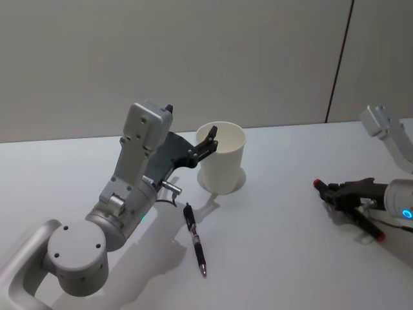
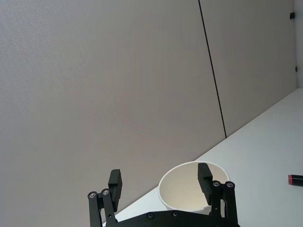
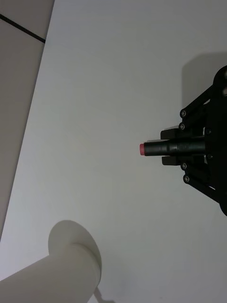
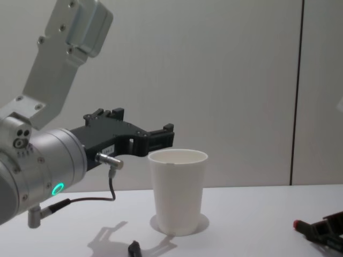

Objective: Place the pen into the pen holder.

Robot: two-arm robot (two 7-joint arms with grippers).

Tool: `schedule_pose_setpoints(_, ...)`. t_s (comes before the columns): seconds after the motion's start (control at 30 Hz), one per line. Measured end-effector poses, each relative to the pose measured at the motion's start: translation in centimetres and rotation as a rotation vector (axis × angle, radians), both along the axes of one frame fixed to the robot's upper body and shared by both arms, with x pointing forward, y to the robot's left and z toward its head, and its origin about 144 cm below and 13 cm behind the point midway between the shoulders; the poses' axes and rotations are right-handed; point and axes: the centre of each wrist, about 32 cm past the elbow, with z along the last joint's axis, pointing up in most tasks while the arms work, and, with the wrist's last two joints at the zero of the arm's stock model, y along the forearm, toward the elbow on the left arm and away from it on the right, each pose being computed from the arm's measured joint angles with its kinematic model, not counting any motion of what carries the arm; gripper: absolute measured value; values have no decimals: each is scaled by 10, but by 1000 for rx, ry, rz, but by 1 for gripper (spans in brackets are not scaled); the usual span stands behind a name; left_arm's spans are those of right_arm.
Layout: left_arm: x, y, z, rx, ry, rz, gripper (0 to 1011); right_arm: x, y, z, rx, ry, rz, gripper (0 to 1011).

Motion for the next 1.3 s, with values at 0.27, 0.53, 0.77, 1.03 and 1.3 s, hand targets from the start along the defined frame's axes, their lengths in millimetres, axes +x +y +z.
schedule_pose_setpoints(0.27,0,0,0,0,0,0,1001,1,1,-2,-5,-18,6,192)
schedule_pose_setpoints(0.53,0,0,0,0,0,0,1001,3,4,-4,-5,-82,10,192)
schedule_pose_setpoints(0.77,0,0,0,0,0,0,1001,8,8,0,17,-181,10,192)
schedule_pose_setpoints(1.03,0,0,0,0,0,0,1001,13,13,4,56,-293,9,192)
schedule_pose_setpoints(1.3,0,0,0,0,0,0,1001,21,23,11,115,-423,9,192)
